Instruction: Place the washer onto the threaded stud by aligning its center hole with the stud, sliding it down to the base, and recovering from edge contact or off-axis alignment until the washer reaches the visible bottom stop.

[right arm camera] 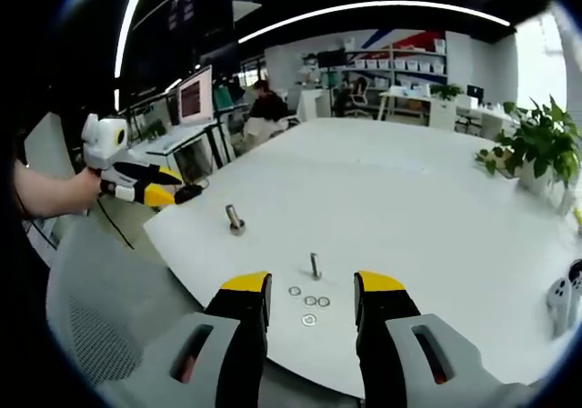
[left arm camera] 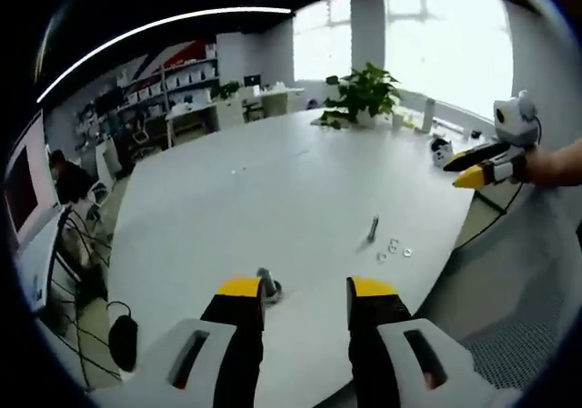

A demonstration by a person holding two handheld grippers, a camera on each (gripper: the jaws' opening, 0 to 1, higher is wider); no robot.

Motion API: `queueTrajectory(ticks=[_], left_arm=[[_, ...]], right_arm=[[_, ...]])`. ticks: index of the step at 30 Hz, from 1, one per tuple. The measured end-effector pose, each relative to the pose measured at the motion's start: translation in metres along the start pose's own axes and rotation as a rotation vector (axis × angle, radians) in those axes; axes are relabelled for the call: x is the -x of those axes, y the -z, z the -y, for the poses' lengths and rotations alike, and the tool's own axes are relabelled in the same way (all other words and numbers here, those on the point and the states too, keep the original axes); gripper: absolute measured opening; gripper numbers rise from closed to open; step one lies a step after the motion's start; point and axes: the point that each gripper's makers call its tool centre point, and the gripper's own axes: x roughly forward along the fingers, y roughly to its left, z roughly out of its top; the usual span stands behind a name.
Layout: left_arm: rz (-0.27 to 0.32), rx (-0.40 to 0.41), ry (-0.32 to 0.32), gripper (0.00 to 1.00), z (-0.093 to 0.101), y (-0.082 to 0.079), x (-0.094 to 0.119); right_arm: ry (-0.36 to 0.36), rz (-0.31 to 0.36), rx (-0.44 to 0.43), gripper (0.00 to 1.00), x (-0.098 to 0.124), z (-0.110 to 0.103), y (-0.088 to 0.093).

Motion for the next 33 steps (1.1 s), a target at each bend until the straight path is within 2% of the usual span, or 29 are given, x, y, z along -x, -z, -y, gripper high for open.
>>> queueTrajectory(ticks=[1, 6, 9, 11, 16, 19, 23, 26, 30, 33], left_arm=[[0.016, 0.018, 0.019, 0.34, 0.003, -0.003, 0.002], [0.014, 0.02, 0.015, 0.34, 0.002, 0.004, 0.011], [0.052, 0.063, 0.008, 0.33, 0.001, 0.005, 0.016], [0.051, 0.067, 0.007, 0.33, 0.0, 0.007, 0.015], [0.09, 0.061, 0.018, 0.33, 0.001, 0.001, 0.018], [0.072, 0.072, 0.034, 0.33, 0.002, 0.006, 0.015], [0.081, 0.07, 0.033, 0.33, 0.003, 0.004, 0.016], [0.059, 0.059, 0.024, 0.33, 0.002, 0.008, 0.014], [0.068, 0.056, 0.02, 0.33, 0.001, 0.005, 0.015], [0.067, 0.077, 0.018, 0.34, -0.001, 0.007, 0.015]], right_arm=[[0.006, -0.003, 0.001, 0.39, 0.0, 0.001, 0.0], [0.03, -0.026, 0.019, 0.39, -0.001, 0.003, 0.004], [0.041, -0.037, 0.025, 0.39, -0.002, 0.004, 0.005], [0.05, -0.045, 0.033, 0.39, -0.002, 0.005, 0.007], [0.073, -0.055, 0.04, 0.39, -0.001, 0.008, 0.008], [0.08, -0.081, 0.061, 0.39, -0.003, 0.008, 0.013], [0.093, -0.097, 0.089, 0.39, -0.005, 0.009, 0.012], [0.111, -0.131, 0.082, 0.38, -0.007, 0.015, 0.016], [0.115, -0.155, 0.081, 0.38, -0.01, 0.019, 0.016], [0.11, -0.152, 0.079, 0.38, -0.012, 0.017, 0.014]])
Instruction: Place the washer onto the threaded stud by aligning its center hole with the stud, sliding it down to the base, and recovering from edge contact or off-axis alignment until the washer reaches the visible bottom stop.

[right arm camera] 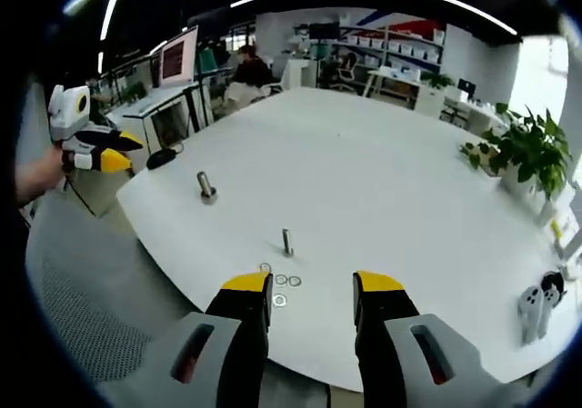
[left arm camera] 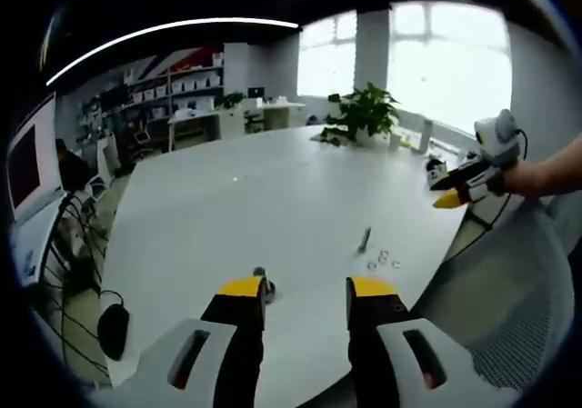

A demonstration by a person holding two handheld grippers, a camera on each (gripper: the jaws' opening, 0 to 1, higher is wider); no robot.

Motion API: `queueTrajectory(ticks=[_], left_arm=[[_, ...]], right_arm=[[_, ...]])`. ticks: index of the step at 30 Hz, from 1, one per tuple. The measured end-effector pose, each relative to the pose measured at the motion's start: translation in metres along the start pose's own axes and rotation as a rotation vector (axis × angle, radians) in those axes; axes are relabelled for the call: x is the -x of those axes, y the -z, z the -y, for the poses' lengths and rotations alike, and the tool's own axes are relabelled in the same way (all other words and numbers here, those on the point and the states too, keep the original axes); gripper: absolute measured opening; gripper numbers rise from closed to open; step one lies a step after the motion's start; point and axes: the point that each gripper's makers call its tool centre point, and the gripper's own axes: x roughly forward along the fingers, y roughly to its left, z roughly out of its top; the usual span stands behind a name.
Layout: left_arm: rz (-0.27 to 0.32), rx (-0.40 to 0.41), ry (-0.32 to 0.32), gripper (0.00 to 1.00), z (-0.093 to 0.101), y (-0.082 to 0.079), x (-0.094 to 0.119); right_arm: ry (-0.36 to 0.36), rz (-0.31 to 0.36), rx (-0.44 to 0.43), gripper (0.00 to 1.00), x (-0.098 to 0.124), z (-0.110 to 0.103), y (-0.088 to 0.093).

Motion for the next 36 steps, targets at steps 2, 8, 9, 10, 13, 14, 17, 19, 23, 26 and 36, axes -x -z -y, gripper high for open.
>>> queueTrajectory(ticks=[2, 8, 9, 10, 13, 14, 17, 19, 23, 26, 36], left_arm=[[-0.003, 0.004, -0.002, 0.34, 0.0, 0.001, 0.0], [-0.011, -0.012, -0.001, 0.34, 0.001, 0.002, -0.001], [-0.01, -0.008, -0.003, 0.34, 0.001, 0.003, 0.0], [-0.009, -0.001, -0.004, 0.34, 0.0, 0.003, 0.0], [-0.011, 0.029, -0.005, 0.34, -0.003, 0.005, 0.0], [-0.012, 0.031, -0.006, 0.34, -0.003, 0.005, 0.0], [-0.015, 0.02, -0.001, 0.34, -0.001, 0.005, -0.001], [-0.021, 0.006, 0.0, 0.34, 0.001, 0.006, -0.001], [-0.023, 0.002, 0.002, 0.38, 0.001, 0.007, -0.002], [0.004, -0.028, -0.023, 0.31, -0.005, -0.002, 0.003], [0.023, -0.034, -0.013, 0.34, -0.001, -0.011, 0.0]], right_arm=[[-0.004, -0.001, 0.0, 0.38, -0.004, 0.0, -0.001], [-0.025, -0.009, 0.018, 0.38, -0.019, -0.001, -0.005], [-0.029, -0.013, 0.02, 0.38, -0.022, -0.002, -0.004], [-0.031, -0.016, 0.023, 0.38, -0.025, -0.002, -0.004], [-0.044, -0.036, 0.024, 0.38, -0.033, -0.006, 0.001], [-0.05, -0.044, 0.024, 0.38, -0.036, -0.008, 0.003], [-0.075, -0.083, 0.035, 0.38, -0.045, -0.017, 0.016], [-0.095, -0.113, 0.041, 0.37, -0.051, -0.023, 0.025], [-0.121, -0.169, 0.072, 0.35, -0.059, -0.032, 0.037], [-0.136, -0.209, 0.096, 0.34, -0.066, -0.036, 0.044], [-0.16, -0.307, 0.084, 0.3, -0.082, -0.04, 0.071]])
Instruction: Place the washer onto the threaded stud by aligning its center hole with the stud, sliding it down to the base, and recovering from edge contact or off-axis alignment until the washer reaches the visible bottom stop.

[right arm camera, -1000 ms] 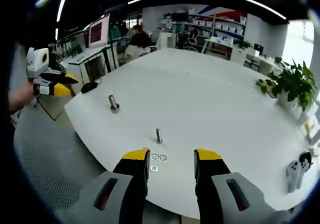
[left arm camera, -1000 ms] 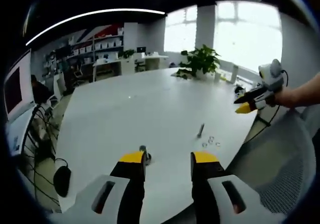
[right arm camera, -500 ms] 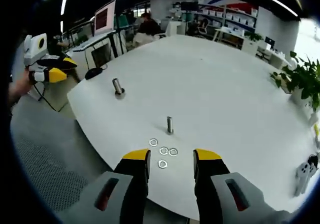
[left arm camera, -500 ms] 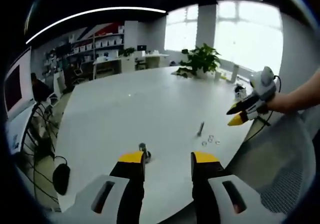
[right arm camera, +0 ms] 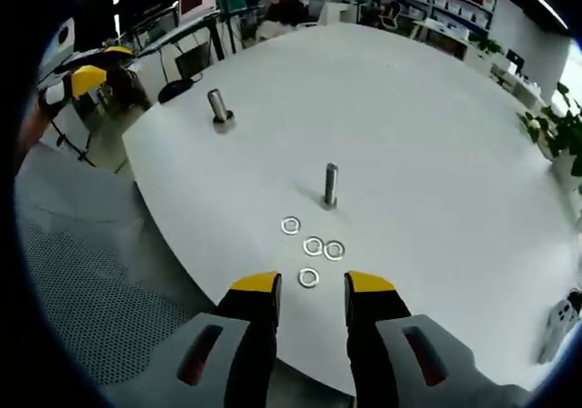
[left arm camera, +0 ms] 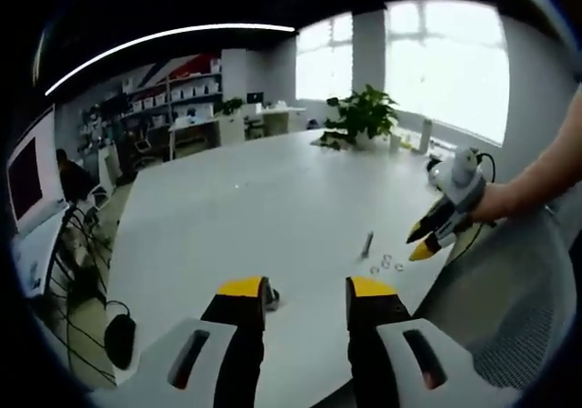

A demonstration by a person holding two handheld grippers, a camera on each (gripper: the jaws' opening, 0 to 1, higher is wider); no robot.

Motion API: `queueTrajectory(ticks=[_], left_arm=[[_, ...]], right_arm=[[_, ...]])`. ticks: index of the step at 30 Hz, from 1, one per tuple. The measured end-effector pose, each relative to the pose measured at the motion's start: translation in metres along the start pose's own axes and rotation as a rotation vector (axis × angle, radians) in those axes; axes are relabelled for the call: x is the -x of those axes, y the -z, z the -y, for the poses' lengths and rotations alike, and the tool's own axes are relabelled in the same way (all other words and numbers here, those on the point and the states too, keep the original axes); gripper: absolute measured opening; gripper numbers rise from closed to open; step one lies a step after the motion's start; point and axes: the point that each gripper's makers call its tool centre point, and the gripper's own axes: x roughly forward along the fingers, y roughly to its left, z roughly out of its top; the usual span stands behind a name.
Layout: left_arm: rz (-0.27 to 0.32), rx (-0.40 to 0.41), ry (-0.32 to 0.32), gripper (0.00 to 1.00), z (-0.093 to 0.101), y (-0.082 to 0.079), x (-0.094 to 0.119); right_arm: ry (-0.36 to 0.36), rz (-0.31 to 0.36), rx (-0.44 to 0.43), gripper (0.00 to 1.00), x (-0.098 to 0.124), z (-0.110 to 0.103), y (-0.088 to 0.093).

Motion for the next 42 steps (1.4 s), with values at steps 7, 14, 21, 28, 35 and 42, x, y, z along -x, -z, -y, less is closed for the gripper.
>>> queueTrajectory(ticks=[7, 14, 21, 28, 35, 42], left_arm=[[-0.004, 0.042, -0.016, 0.35, -0.007, 0.004, 0.0], [-0.02, 0.064, -0.023, 0.35, -0.01, 0.011, 0.0], [-0.03, 0.06, -0.029, 0.36, -0.01, 0.013, 0.0], [-0.032, 0.07, -0.031, 0.36, -0.011, 0.014, 0.001], [-0.032, 0.062, -0.026, 0.36, -0.009, 0.014, 0.0], [-0.029, 0.058, -0.028, 0.37, -0.009, 0.013, 0.001]], right_arm=[[-0.021, -0.039, 0.004, 0.29, -0.011, -0.001, 0.01], [-0.035, -0.061, 0.04, 0.26, -0.017, -0.006, 0.016], [-0.048, -0.091, 0.067, 0.24, -0.026, -0.009, 0.016], [-0.039, -0.104, 0.068, 0.22, -0.028, -0.004, 0.022], [-0.024, -0.113, 0.148, 0.22, -0.029, -0.006, 0.024], [-0.036, -0.126, 0.13, 0.24, -0.029, -0.007, 0.024]])
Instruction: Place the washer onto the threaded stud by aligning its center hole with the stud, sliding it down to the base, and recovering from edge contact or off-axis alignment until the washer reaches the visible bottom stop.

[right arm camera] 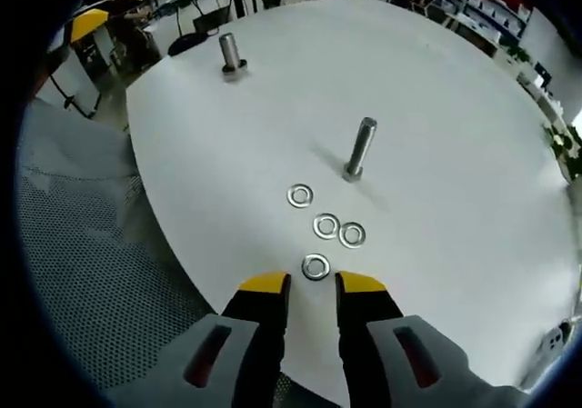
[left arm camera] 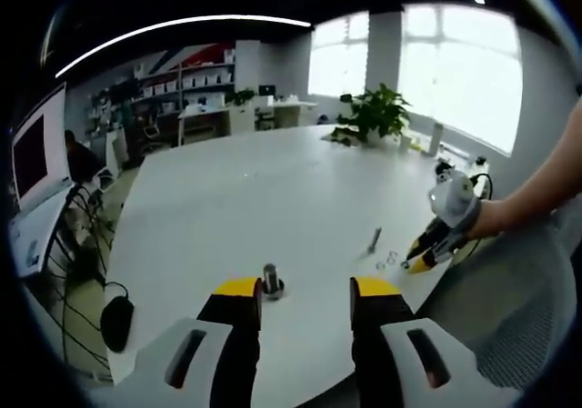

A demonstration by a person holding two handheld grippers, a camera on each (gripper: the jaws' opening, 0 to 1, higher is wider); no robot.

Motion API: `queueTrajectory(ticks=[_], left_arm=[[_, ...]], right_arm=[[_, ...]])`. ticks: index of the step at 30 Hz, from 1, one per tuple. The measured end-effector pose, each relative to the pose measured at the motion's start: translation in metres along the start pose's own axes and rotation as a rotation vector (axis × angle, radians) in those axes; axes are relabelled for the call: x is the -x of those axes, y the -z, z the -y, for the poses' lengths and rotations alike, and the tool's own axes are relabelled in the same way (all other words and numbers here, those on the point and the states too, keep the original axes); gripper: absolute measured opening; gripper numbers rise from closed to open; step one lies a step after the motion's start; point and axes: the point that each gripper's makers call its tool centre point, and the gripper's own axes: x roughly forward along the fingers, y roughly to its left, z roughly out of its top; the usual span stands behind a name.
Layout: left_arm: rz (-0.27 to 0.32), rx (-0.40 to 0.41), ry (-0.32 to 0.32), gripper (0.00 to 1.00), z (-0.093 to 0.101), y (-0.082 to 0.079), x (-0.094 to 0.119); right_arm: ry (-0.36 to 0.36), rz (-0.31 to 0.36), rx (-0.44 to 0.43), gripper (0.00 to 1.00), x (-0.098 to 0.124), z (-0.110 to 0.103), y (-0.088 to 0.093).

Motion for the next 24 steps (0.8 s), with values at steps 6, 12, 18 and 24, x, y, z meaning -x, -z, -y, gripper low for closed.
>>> queueTrajectory(ticks=[6, 12, 18, 24], left_arm=[[-0.002, -0.006, 0.007, 0.38, 0.0023, 0.0004, -0.0002], [0.006, -0.008, 0.015, 0.38, 0.0035, -0.0011, -0.0004], [0.008, 0.001, 0.02, 0.39, 0.0039, -0.0013, -0.0004], [0.015, -0.004, 0.026, 0.39, 0.0052, -0.0029, -0.0002]], right_arm=[[0.003, -0.025, 0.031, 0.25, -0.0008, -0.0007, 0.0004], [0.0, -0.057, 0.042, 0.25, -0.0004, -0.0011, 0.0006], [-0.002, -0.078, 0.063, 0.24, -0.0014, -0.0017, 0.0003], [-0.007, -0.085, 0.069, 0.24, -0.0031, -0.0005, 0.0008]])
